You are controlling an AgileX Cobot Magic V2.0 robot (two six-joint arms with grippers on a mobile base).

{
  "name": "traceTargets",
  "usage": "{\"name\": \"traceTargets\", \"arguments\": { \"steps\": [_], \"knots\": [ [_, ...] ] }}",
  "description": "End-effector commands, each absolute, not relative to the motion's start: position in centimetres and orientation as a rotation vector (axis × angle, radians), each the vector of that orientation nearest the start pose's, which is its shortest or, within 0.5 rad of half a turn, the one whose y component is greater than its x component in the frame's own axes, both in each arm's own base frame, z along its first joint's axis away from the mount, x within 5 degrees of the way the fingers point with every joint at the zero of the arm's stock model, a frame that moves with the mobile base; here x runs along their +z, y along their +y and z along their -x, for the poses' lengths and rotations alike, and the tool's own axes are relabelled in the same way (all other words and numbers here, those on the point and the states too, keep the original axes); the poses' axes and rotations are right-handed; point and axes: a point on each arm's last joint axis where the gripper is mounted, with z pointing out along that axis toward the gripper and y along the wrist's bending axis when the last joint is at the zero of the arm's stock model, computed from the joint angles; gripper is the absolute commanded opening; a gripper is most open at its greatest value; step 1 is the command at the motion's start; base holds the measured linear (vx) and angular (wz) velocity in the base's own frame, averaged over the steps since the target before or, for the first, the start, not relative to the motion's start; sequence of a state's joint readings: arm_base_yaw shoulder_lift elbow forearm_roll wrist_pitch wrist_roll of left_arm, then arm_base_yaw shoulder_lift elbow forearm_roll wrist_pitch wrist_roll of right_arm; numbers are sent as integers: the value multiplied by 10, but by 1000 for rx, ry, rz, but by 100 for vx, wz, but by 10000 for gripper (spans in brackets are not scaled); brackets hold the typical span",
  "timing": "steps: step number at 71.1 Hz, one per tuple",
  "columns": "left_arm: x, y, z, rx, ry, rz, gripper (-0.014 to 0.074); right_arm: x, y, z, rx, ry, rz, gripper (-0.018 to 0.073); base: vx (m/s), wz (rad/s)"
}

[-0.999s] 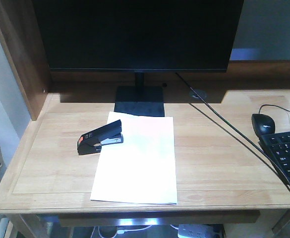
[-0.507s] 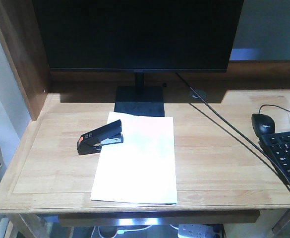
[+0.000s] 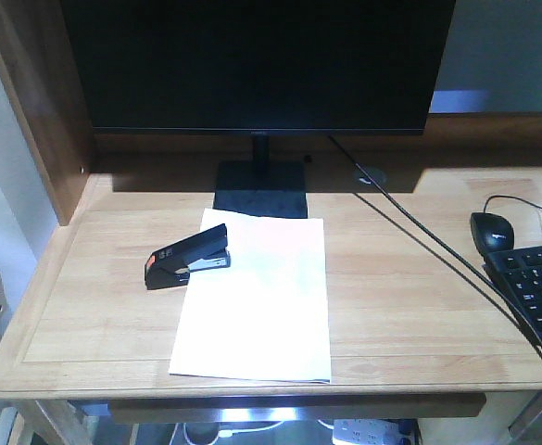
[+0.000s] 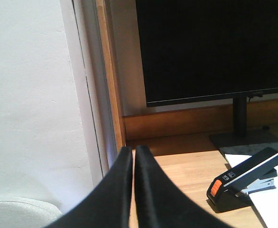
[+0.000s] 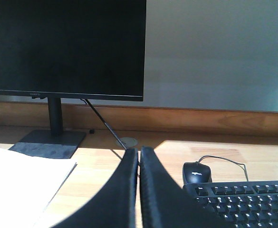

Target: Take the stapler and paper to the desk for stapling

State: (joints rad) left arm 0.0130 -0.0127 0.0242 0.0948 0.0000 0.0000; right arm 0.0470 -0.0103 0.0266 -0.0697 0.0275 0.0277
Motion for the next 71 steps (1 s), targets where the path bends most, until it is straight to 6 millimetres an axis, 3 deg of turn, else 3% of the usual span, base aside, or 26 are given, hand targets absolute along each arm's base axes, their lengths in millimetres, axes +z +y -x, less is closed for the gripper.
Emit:
{"name": "traceTargets", "arguments": {
  "steps": [1, 71],
  "knots": [
    [209, 0, -55, 82, 1423, -64, -6, 209, 3, -55, -7, 1437, 70, -10, 0, 0],
    [209, 0, -55, 82, 1423, -64, -6, 209, 3, -55, -7, 1437, 70, -10, 0, 0]
  ]
}}
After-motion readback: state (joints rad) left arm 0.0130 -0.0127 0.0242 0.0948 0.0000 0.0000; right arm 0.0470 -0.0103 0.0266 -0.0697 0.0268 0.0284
